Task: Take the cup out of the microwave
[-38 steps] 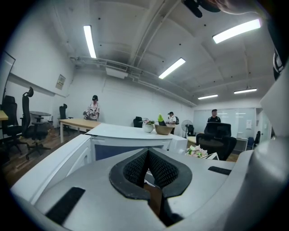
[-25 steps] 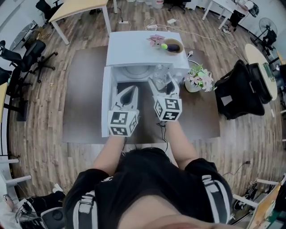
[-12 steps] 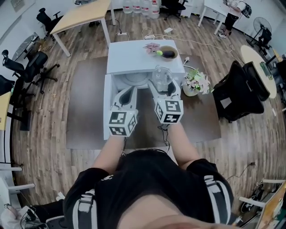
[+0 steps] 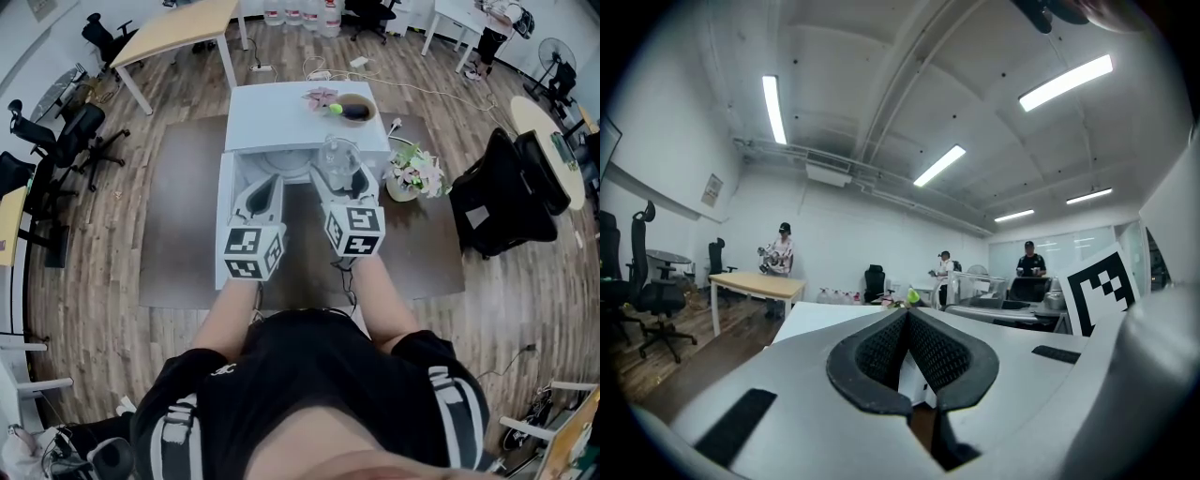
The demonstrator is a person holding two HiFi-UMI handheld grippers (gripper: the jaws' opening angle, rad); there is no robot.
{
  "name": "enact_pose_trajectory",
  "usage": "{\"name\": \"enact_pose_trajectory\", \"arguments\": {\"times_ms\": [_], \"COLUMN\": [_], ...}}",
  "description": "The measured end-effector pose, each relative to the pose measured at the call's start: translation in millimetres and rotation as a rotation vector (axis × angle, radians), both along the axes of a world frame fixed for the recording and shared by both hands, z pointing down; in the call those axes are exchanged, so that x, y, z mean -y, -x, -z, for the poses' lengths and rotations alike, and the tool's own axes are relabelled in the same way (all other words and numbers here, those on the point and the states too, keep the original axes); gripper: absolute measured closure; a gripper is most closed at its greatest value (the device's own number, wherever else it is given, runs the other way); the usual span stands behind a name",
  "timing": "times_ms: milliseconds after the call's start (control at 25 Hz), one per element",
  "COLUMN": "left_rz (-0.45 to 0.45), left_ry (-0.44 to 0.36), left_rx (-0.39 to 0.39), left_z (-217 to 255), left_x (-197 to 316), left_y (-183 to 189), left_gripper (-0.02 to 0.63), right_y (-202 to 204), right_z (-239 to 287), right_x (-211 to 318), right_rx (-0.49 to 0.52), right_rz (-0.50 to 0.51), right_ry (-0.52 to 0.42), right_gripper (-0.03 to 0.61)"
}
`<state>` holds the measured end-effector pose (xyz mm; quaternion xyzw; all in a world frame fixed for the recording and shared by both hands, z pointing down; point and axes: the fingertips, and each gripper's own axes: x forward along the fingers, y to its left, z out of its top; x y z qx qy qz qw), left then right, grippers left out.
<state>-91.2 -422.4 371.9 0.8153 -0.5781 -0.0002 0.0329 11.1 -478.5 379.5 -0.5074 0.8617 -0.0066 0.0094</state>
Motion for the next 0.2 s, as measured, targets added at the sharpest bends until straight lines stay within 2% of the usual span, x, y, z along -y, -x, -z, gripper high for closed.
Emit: {"name": "enact_pose_trajectory", "arguments": {"times_ms": [200], "left_rz": [0.006], "left_ry": [-0.002], "left_rx": [0.003], "left_z": [1.3], "left_x": [-0.3], "left_y": [-2.9], "left_gripper": [0.614], "right_y": [-3.1], "right_z": [-0.6], "right_x": [0.2], "right_rx": [0.006], "right_rz": [0.011], "right_ry": [0.004], "right_gripper": [0.215]}}
